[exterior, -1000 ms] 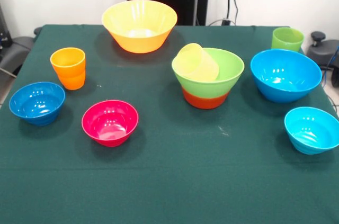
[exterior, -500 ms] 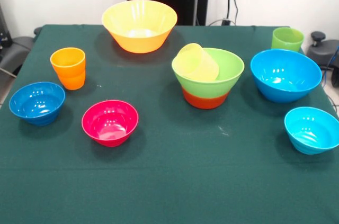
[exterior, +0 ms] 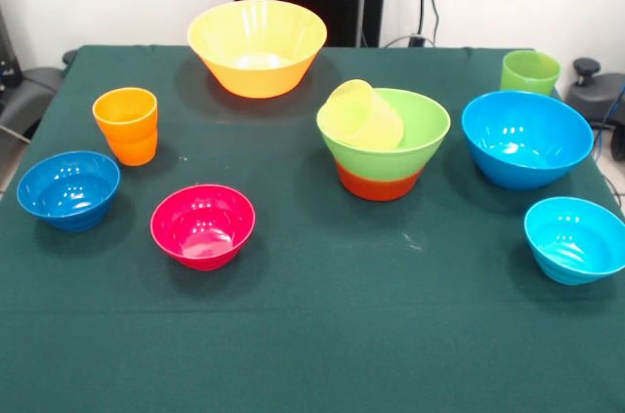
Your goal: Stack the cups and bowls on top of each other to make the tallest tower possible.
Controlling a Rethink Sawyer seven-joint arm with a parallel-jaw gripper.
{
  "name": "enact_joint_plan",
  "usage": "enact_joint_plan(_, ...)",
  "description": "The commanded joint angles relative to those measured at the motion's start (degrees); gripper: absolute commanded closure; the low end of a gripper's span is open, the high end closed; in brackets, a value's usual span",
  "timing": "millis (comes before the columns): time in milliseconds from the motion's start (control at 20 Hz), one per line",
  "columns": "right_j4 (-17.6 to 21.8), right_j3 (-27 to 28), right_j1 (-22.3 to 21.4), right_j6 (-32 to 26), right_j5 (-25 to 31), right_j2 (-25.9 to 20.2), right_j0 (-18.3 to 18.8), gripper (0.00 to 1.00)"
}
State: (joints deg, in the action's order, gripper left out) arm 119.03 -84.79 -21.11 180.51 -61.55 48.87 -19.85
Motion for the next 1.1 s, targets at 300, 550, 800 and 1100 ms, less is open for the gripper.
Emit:
enact_joint_plan(300,-7.96,-3.0,6.09,-0.97,8.17,-12.63,-1.78,0.0)
enact_joint_plan(550,-14.07,-5.6,5.22,-11.07,11.97,-15.78,1.0,0.0)
enact_joint_plan(800,-18.57,-7.4,4.29,-19.61,13.62,-18.41,4.38,0.0)
enact_joint_plan(1100,-23.5,-8.82,3.75,-30.29,15.67,-21.54,9.41,0.0)
